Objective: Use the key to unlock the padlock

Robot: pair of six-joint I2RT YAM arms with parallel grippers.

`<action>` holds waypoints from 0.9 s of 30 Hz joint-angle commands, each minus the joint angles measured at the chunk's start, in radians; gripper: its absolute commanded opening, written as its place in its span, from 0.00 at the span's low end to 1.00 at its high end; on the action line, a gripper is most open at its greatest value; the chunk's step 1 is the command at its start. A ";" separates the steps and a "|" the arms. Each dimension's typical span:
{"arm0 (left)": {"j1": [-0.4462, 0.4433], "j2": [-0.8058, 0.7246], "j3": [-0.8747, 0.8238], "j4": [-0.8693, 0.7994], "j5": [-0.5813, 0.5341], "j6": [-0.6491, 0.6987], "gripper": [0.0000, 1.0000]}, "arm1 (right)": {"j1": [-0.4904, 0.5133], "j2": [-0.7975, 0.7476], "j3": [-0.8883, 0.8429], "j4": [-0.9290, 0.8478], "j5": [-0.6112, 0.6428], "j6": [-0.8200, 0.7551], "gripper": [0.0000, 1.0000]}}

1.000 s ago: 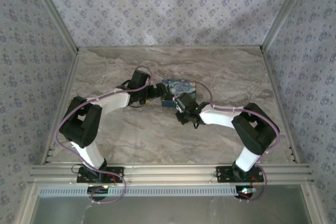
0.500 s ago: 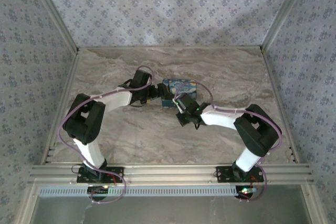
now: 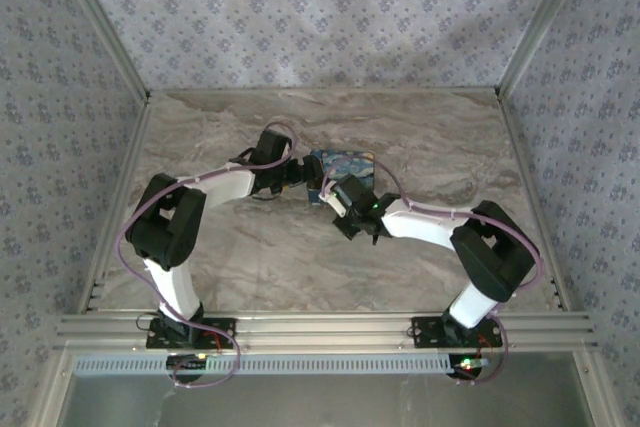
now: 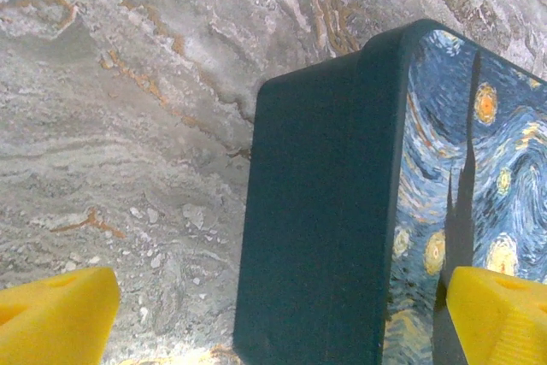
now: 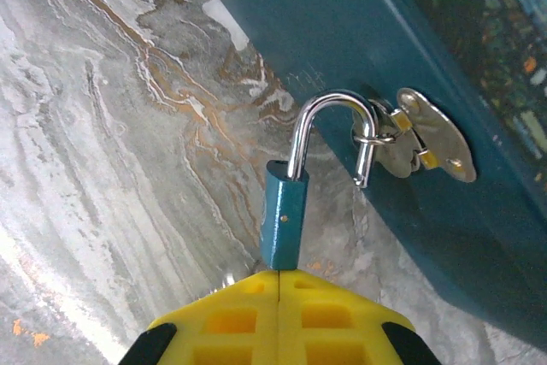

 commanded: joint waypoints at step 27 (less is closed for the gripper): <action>0.002 -0.006 -0.004 -0.007 0.032 0.015 0.98 | 0.004 -0.013 0.001 0.167 -0.017 -0.305 0.00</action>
